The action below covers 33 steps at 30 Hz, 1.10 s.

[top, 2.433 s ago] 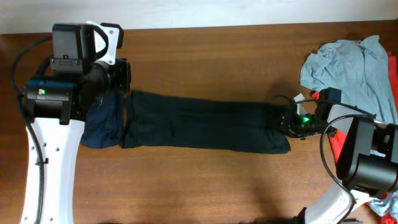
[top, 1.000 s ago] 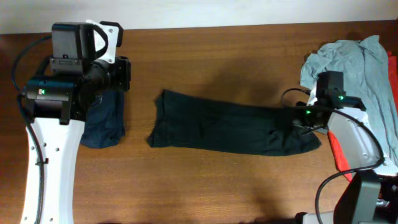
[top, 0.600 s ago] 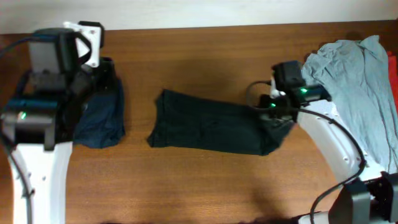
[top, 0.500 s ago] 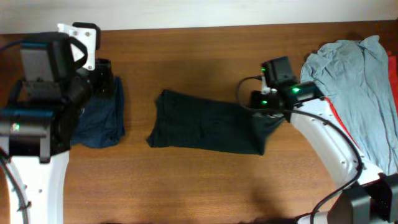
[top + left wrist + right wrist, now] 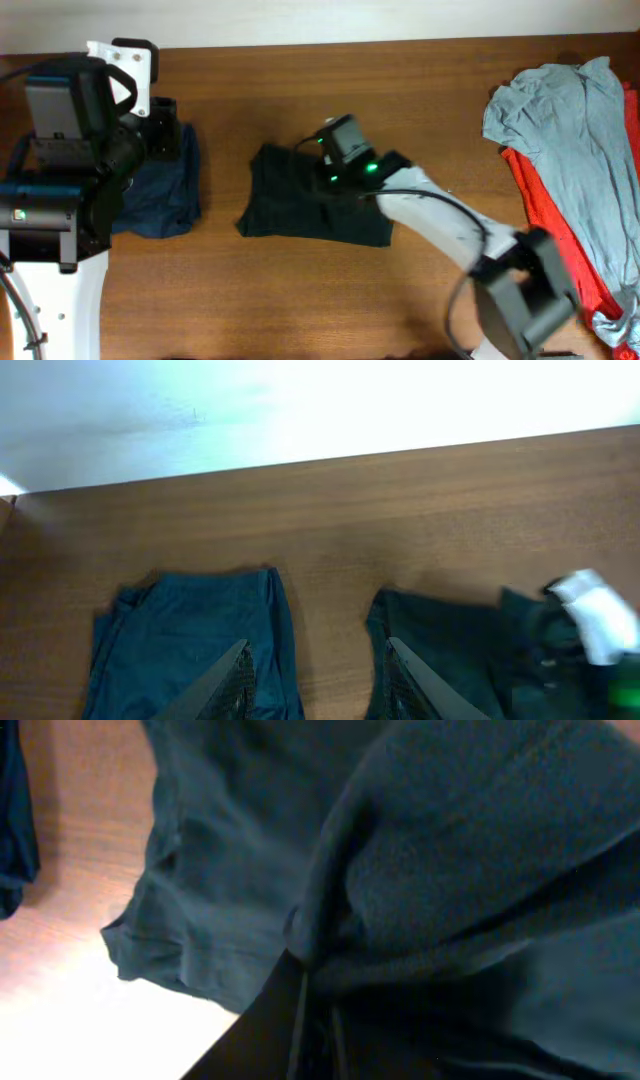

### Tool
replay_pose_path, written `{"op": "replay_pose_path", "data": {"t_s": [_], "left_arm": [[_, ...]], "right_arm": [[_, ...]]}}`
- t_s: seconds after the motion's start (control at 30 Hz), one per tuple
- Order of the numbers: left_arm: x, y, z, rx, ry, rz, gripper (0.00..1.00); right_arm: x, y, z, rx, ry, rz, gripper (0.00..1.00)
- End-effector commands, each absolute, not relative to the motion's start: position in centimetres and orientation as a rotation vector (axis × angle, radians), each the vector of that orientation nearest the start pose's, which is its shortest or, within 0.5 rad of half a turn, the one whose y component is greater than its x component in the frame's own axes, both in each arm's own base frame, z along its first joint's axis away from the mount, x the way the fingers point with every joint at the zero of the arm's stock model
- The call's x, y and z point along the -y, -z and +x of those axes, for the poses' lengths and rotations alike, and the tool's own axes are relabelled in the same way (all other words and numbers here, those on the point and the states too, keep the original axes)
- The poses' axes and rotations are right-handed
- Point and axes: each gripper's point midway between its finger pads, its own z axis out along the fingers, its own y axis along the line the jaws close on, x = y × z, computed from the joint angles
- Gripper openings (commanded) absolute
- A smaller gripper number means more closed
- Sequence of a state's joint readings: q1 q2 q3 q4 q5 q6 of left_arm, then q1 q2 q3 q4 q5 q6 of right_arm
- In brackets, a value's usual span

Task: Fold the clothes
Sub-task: 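Carry the right end leftward over the strip and lay it down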

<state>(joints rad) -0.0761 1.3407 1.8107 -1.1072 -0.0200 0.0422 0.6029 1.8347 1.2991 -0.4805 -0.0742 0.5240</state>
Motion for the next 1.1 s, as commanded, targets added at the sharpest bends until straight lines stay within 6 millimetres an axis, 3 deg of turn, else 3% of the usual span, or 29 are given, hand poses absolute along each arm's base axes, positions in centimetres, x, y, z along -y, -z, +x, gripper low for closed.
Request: {"op": "replay_pose_path", "data": {"t_s": [0.0,0.13,0.3,0.4,0.47,0.53,0.6,0.73,0.87,0.97,1.07], "left_arm": [[2.0,-39.4,34.4,-2.195,-0.024,0.127,0.42],[2.0,-39.4,34.4,-2.197,-0.024,0.127,0.42],[2.0,-39.4,34.4,-2.196,-0.024,0.127,0.42],[2.0,-39.4,34.4,-2.197,-0.024,0.127,0.42],[2.0,-39.4,34.4,-2.197,-0.024,0.127,0.42],[2.0,-39.3,34.4,-2.199,-0.024,0.128,0.42],[2.0,-39.2,34.3,-2.204,-0.024,0.128,0.42],[2.0,-39.0,34.2,-2.214,-0.025,0.129,0.42],[2.0,-38.8,34.1,-2.223,-0.026,0.129,0.42],[2.0,-38.7,34.1,-2.23,-0.026,0.13,0.43],[2.0,-38.5,34.1,-2.236,-0.026,0.13,0.43]], "right_arm": [[-30.6,-6.7,36.7,-2.692,-0.639,-0.167,0.04],[-32.5,-5.8,37.0,-2.677,-0.738,-0.149,0.04],[-33.7,-6.7,37.6,-2.631,-0.827,-0.125,0.04],[-34.9,-7.5,37.5,-2.6,-0.905,-0.159,0.22],[-35.9,-8.3,37.2,-2.575,-0.989,-0.213,0.34],[-37.2,-9.6,36.7,-2.532,-1.111,-0.272,0.37],[-38.9,-11.8,35.9,-2.429,-1.263,-0.426,0.37],[-39.7,-13.5,35.2,-2.36,-1.362,-0.507,0.38],[-37.8,-14.5,36.1,-2.336,-1.3,-0.539,0.37],[-33.1,-14.8,38.5,-2.402,-1.143,-0.382,0.37],[-27.2,-13.6,40.4,-2.515,-0.991,-0.171,0.38]]}}
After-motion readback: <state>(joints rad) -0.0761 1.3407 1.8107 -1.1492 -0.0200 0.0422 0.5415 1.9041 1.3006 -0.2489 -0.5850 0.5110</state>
